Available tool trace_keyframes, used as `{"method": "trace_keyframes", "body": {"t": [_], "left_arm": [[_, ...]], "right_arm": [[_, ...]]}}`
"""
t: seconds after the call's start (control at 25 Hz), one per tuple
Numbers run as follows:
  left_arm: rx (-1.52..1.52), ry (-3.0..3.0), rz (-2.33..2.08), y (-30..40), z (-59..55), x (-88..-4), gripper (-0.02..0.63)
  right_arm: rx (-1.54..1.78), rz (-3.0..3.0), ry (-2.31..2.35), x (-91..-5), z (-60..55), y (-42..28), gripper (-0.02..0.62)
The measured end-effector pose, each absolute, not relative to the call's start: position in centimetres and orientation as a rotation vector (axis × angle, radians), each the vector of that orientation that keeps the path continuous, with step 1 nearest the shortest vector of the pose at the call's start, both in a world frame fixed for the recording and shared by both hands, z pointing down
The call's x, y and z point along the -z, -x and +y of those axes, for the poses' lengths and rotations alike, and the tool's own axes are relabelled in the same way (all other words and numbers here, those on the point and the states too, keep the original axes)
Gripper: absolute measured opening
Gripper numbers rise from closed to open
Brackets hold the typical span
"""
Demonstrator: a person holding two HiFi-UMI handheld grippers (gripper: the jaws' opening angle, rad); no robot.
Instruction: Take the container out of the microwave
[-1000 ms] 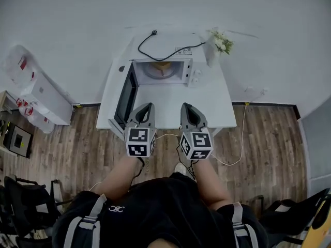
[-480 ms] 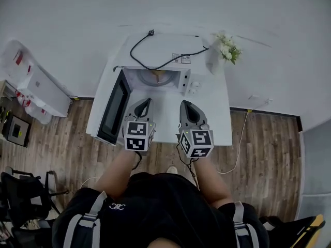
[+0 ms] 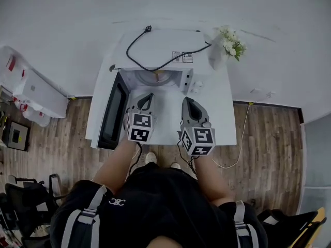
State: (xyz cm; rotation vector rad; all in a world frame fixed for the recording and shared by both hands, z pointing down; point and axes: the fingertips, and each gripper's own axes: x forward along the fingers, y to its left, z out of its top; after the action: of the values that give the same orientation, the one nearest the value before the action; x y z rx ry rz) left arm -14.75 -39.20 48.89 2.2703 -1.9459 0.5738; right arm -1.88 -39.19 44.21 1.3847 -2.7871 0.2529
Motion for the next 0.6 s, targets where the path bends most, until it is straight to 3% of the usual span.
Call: {"method": "trace_keyframes", "body": {"t": [0.2, 0.48, 0.6], "left_arm": [[-0.931, -2.247, -1.92, 16.2, -42.9, -53.3, 0.017], [-1.442, -2.323, -1.982, 16.8, -47.7, -55.5, 0.08], [-1.528, -2.339, -1.952, 16.9, -49.6, -56.8, 0.103]], "right_arm": [[-0.25, -2.75, -1.454, -44.4, -40.5, 2.0, 0.003], [-0.248, -2.678, -1.549, -45.0, -41.6, 0.0, 0.003], [-0.241, -2.641, -1.603, -45.1, -41.9, -1.4, 0.003]]}}
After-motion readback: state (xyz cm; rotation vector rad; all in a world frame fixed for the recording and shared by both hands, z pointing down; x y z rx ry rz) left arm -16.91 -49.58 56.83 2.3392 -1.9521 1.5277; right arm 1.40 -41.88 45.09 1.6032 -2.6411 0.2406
